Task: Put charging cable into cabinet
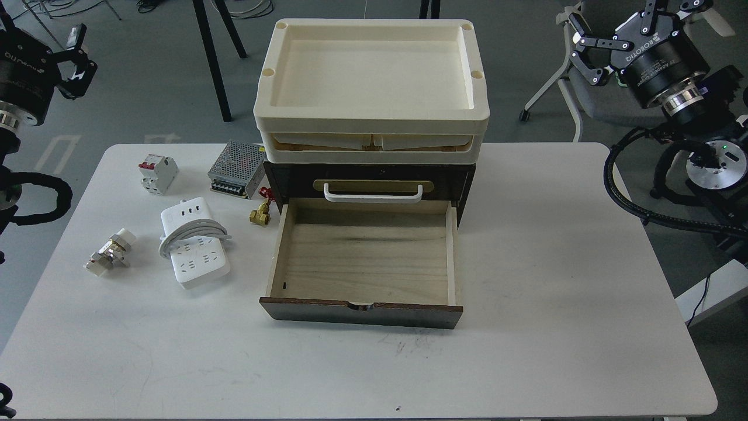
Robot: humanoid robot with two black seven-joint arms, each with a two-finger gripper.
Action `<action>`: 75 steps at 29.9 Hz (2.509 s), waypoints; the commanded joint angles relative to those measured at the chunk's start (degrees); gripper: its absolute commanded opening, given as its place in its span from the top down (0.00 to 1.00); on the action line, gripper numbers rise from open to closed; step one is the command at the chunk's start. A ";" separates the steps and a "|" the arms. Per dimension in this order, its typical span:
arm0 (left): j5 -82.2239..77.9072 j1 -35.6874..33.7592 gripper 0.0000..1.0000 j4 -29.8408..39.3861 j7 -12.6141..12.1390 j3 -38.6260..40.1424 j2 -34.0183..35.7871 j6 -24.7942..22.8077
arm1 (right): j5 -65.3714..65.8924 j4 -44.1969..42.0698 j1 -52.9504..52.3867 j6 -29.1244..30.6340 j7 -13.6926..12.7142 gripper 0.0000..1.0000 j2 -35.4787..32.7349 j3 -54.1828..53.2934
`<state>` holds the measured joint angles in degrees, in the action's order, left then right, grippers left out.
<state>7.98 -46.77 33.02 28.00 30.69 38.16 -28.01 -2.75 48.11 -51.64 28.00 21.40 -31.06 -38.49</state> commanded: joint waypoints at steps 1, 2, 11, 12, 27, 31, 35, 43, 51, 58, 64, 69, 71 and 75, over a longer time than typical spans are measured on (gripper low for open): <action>0.02 0.53 0.00 -1.99 0.00 0.16 -0.63 0.01 | -0.15 0.06 0.05 0.00 0.05 0.00 -0.05 -2.55; 0.10 0.53 0.00 -2.52 0.00 0.16 -1.15 0.01 | -0.15 0.06 0.05 0.00 0.05 0.00 -0.14 -2.73; 5.98 0.45 0.00 -19.92 0.00 6.21 -6.67 0.01 | -0.24 -0.12 0.58 0.00 0.13 0.00 -0.41 -3.44; 6.43 0.45 0.00 -19.93 0.00 7.79 -8.79 0.01 | -0.24 -0.12 0.67 0.00 0.13 0.00 -0.41 -3.44; 5.29 1.68 0.00 -19.84 0.00 13.97 -5.65 0.01 | -0.33 0.06 1.28 0.00 0.22 0.00 -2.25 -5.81; 5.29 1.59 0.00 -20.45 0.00 13.96 -3.80 0.01 | -0.33 0.06 1.37 0.00 0.22 0.00 -2.16 -6.34; 5.46 1.77 0.00 -20.45 0.00 14.31 -4.15 0.01 | -0.33 0.06 1.37 0.00 0.22 0.00 -2.25 -6.43; 5.82 2.74 0.00 -19.40 0.00 14.93 -6.86 0.01 | -0.24 -0.20 2.60 0.00 0.22 0.00 -2.25 -8.44; 5.99 4.40 0.00 -5.00 0.00 19.49 -11.10 0.01 | -0.33 -0.29 2.78 0.00 0.22 0.00 -2.60 -10.21; -1.27 3.26 0.00 6.07 0.00 18.71 5.14 0.01 | -0.33 -0.47 3.66 0.00 0.22 0.00 -3.75 -10.65; -44.10 -5.52 0.00 16.52 0.00 18.88 13.34 0.01 | -0.24 -0.64 4.36 0.00 0.31 0.00 -3.75 -10.73; -80.86 -4.92 0.00 34.87 0.00 18.10 17.11 0.01 | -0.32 -0.64 6.72 0.00 0.31 0.00 -3.83 -11.70; -94.48 -2.12 0.00 42.52 0.00 14.86 19.57 0.01 | -0.24 -0.64 8.04 0.00 0.31 0.00 -4.18 -12.92; -116.74 1.76 0.00 49.94 0.00 5.20 23.09 0.01 | -0.32 -0.56 10.42 0.00 0.31 0.00 -5.15 -14.42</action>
<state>-78.04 -47.44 78.32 28.00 42.59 59.09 -28.03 -3.01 47.46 -42.82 28.00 21.71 -35.67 -51.97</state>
